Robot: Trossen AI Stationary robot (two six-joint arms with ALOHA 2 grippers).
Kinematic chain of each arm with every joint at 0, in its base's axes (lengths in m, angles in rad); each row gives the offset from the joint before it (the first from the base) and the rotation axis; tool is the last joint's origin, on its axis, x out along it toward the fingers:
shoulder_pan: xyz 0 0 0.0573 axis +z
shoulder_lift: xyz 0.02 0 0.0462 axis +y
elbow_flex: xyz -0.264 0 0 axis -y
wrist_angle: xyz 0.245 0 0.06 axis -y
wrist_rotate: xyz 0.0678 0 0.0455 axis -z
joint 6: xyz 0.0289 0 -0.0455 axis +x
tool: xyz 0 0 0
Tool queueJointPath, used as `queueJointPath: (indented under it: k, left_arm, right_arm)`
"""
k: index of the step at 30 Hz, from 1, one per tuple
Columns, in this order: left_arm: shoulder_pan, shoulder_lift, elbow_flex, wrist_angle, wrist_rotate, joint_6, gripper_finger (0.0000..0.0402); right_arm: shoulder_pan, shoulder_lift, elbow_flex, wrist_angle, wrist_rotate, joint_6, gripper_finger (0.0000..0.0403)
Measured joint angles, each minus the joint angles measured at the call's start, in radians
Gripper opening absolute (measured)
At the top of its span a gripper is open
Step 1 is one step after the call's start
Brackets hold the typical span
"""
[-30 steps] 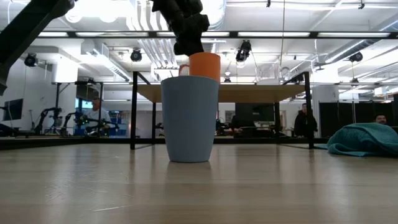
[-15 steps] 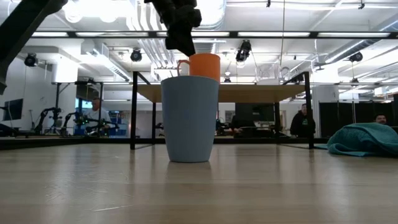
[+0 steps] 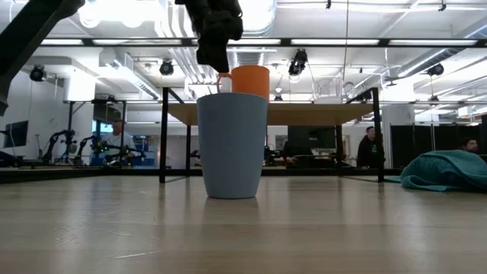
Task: Stack small to large cups/mugs on shelf
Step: Put the orange mug on the shelf, then put the blue mug on the shelf
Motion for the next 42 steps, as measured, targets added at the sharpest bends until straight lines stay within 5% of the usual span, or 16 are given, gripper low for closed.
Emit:
queueJointPath:
  k: [20,34,42]
  left_arm:
    - [-0.031,0.056,-0.010,0.051,0.009,0.046,0.0083]
    - [-0.032,-0.070,0.029,0.131,0.003,0.042,0.0083]
    - [-0.033,-0.073,0.016,0.127,0.000,0.016,0.0083]
  right_arm:
    - [0.000,0.000,0.000,-0.001,0.000,0.012,0.0038]
    - [-0.002,0.000,0.000,-0.001,0.002,-0.061,0.0038]
    - [-0.002,0.000,0.000,-0.041,0.190,-0.027,0.0038]
